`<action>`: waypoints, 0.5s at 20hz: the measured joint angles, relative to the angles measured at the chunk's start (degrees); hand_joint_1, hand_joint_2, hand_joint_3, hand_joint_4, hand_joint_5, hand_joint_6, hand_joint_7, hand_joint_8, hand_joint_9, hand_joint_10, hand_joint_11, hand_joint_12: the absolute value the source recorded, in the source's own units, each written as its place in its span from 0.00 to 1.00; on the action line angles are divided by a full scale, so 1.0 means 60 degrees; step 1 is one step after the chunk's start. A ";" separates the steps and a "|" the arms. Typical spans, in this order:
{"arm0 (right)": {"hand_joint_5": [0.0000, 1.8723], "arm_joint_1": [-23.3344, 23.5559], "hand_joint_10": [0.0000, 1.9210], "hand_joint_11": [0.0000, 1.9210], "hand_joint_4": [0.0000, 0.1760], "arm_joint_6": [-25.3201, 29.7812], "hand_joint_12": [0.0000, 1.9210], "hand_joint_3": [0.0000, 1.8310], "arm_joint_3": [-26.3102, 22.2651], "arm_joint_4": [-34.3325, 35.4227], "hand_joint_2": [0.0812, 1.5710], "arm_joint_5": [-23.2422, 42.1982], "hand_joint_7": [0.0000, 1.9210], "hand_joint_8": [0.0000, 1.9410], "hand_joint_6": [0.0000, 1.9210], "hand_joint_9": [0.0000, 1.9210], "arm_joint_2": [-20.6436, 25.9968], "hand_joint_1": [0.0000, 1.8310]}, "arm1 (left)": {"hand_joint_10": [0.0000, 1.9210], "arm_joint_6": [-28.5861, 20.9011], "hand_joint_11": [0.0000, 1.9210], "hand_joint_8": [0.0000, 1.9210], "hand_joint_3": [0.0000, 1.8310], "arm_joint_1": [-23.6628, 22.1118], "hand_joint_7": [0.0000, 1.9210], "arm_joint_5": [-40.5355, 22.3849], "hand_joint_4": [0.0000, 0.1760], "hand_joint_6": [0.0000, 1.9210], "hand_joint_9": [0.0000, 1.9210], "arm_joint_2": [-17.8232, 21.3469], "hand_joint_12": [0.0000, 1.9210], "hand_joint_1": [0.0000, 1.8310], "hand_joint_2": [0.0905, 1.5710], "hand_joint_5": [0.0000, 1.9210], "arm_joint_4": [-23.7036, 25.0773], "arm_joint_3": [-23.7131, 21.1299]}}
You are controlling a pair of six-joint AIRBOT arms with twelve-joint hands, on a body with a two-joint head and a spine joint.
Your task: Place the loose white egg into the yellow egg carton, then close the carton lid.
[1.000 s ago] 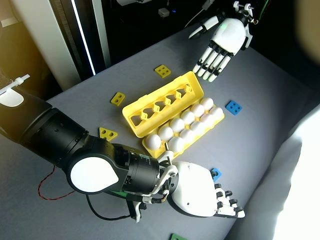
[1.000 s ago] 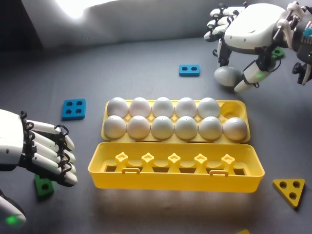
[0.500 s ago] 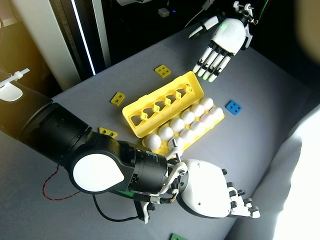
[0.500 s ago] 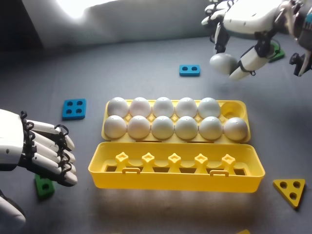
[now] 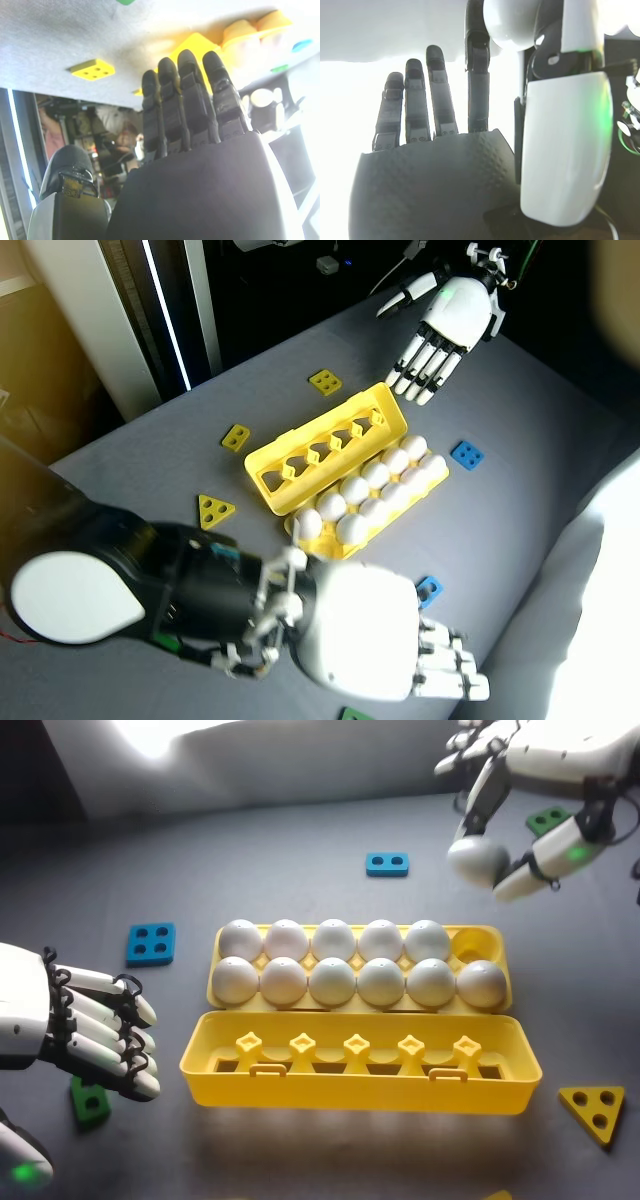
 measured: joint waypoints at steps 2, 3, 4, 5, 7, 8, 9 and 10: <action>0.65 -0.0153 0.00 0.04 1.00 -0.0095 0.02 0.00 -0.0182 0.0222 0.63 0.0029 0.16 0.00 0.30 0.09 0.0058 0.59 | 0.00 0.0000 0.00 0.00 0.00 0.0000 0.22 -0.0004 0.00 0.00 0.19 0.0000 0.29 0.00 0.71 0.23 0.0004 -0.0004; 0.65 -0.0259 0.00 0.04 1.00 -0.0117 0.02 0.00 -0.0226 0.0401 0.63 0.0029 0.16 0.00 0.30 0.09 0.0113 0.59 | 0.00 0.0000 0.00 0.00 0.00 0.0000 0.23 0.0000 0.00 0.00 0.19 0.0000 0.29 0.00 0.71 0.23 0.0000 0.0000; 0.65 -0.0350 0.00 0.04 1.00 -0.0124 0.03 0.00 -0.0273 0.0546 0.63 0.0018 0.16 0.00 0.30 0.09 0.0164 0.59 | 0.00 0.0000 0.00 0.00 0.00 0.0000 0.23 -0.0004 0.00 0.00 0.19 0.0004 0.29 0.00 0.71 0.23 -0.0004 0.0000; 0.65 -0.0408 0.00 0.04 1.00 -0.0127 0.03 0.00 -0.0280 0.0674 0.63 -0.0026 0.16 0.00 0.31 0.09 0.0193 0.59 | 0.00 0.0000 0.00 0.00 0.00 0.0000 0.23 0.0000 0.00 0.00 0.19 0.0004 0.30 0.00 0.71 0.23 0.0004 -0.0004; 0.64 -0.0535 0.00 0.00 0.91 -0.0135 0.14 0.00 -0.0361 0.0885 0.63 -0.0149 0.15 0.00 0.32 0.09 0.0255 0.59 | 0.00 0.0000 0.00 0.00 0.00 0.0000 0.22 0.0007 0.00 0.00 0.19 0.0011 0.29 0.00 0.71 0.22 -0.0015 -0.0044; 0.64 -0.0608 0.00 0.00 0.89 -0.0138 0.15 0.00 -0.0408 0.1096 0.63 -0.0197 0.16 0.00 0.31 0.09 0.0255 0.60 | 0.00 0.0000 0.00 0.00 0.00 0.0000 0.22 -0.0011 0.00 0.00 0.19 0.0011 0.29 0.00 0.71 0.22 0.0000 -0.0055; 0.64 -0.0692 0.00 0.00 0.92 -0.0135 0.14 0.00 -0.0419 0.1260 0.63 -0.0229 0.15 0.00 0.31 0.09 0.0240 0.59 | 0.00 0.0000 0.00 0.00 0.00 0.0004 0.22 -0.0004 0.00 0.00 0.19 0.0011 0.29 0.00 0.71 0.22 0.0000 -0.0058; 0.64 -0.0736 0.00 0.00 0.93 -0.0135 0.13 0.00 -0.0455 0.1373 0.63 -0.0259 0.15 0.00 0.31 0.09 0.0237 0.59 | 0.00 0.0000 0.00 0.00 0.00 0.0000 0.22 -0.0004 0.00 0.00 0.19 0.0011 0.29 0.00 0.71 0.22 -0.0007 -0.0058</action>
